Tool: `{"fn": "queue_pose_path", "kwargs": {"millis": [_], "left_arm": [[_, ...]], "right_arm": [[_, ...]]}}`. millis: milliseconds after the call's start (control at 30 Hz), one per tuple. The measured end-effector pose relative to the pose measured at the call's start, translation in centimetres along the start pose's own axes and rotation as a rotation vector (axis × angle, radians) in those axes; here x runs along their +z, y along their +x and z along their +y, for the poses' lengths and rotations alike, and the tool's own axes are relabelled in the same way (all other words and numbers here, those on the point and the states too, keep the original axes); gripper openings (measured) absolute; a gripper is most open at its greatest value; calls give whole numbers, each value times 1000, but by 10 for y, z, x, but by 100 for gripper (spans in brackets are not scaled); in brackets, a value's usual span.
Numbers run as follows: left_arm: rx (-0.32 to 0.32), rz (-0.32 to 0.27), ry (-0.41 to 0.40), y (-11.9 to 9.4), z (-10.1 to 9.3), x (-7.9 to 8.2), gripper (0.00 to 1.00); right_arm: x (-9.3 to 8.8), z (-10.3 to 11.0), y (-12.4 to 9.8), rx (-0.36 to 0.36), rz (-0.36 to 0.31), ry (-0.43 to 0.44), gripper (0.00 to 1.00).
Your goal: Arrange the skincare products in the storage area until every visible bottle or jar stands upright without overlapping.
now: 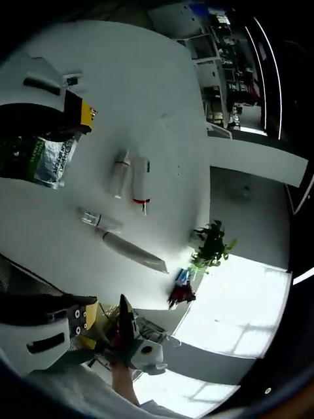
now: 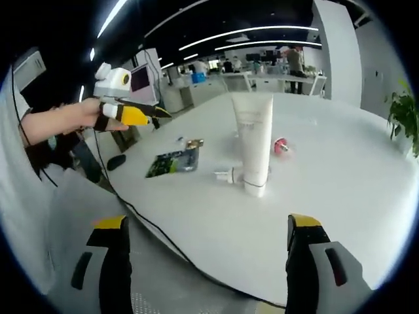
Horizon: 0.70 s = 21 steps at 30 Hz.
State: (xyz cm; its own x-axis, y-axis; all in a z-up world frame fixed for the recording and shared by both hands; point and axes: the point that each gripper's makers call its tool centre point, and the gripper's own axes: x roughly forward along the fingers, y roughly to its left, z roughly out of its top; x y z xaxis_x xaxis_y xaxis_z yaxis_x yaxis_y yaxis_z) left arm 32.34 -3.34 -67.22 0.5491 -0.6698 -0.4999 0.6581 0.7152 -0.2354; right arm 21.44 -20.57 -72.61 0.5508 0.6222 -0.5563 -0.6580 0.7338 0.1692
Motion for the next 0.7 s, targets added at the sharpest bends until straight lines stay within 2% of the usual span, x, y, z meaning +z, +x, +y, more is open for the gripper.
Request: {"fn": "queue_pose_path", "kwargs": {"millis": [233,367,500,567,700], "left_arm": [[-54,49,145,22,3,20,99],[-82,80,191,38,4,32,98],[-119,135,262,57,7,33,98],[-124,151,279,65,11,33,94],[-135,153,285,79,14,38,90]], "right_arm": [[-2,-5,0,-29,15,4,100],[-2,-6,-1,-38,13,19,100],[-3,-7,-1,-46,16,31,100],[-3,-9,-1,-53,17,33,100],[-6,-8,2,-53,37,20,100]]}}
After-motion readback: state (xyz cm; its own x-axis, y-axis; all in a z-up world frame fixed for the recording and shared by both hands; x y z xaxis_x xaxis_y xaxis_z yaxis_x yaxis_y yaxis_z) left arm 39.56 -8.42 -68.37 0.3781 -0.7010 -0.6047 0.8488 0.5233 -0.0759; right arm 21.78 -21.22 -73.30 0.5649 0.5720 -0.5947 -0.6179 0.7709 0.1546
